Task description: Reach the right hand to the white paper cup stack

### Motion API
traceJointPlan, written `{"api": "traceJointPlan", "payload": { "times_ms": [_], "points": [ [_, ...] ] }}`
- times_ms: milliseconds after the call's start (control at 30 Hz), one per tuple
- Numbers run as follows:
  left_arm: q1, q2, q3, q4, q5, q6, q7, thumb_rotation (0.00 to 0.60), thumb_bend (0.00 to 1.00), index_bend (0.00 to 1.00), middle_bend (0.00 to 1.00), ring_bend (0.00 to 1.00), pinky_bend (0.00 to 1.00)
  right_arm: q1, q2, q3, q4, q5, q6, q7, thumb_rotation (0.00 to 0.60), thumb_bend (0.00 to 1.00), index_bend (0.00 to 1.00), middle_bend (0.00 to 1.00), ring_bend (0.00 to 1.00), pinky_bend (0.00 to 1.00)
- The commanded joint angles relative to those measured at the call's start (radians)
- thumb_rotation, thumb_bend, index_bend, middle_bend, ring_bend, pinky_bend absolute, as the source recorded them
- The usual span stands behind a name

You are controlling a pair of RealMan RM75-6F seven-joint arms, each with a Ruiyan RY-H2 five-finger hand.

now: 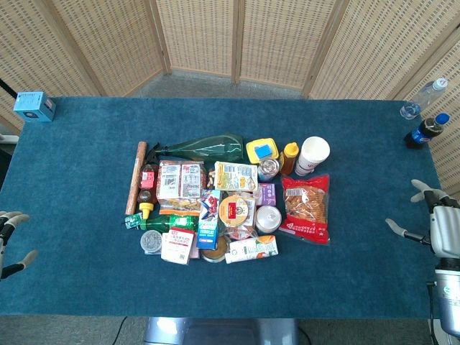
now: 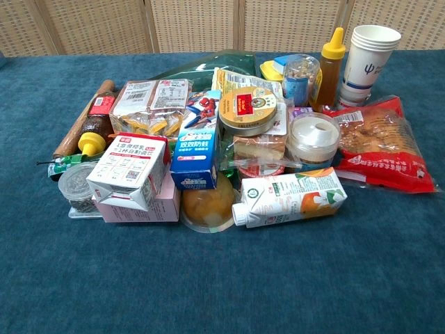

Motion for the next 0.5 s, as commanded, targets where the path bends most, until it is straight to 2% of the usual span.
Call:
{"api": "traceJointPlan", "payload": {
  "times_ms": [33, 500],
  "points": [
    [-0.002, 0.000, -0.001, 0.000, -0.003, -0.005, 0.001, 0.600, 0.00, 0.30, 0.32, 0.25, 0.00, 0.004, -0.003, 0.002, -0.003, 0.005, -0.011, 0.002, 0.367, 0.02, 0.19, 0.44, 0.26, 0.34],
    [-0.008, -0.005, -0.001, 0.006, -0.001, -0.008, -0.001, 0.600, 0.00, 0.28, 0.31, 0.25, 0.00, 0.028, 0.034, 0.011, -0.098, -0.010, -0.108, 0.291, 0.364, 0.01, 0.13, 0.40, 0.24, 0.34]
  ]
}}
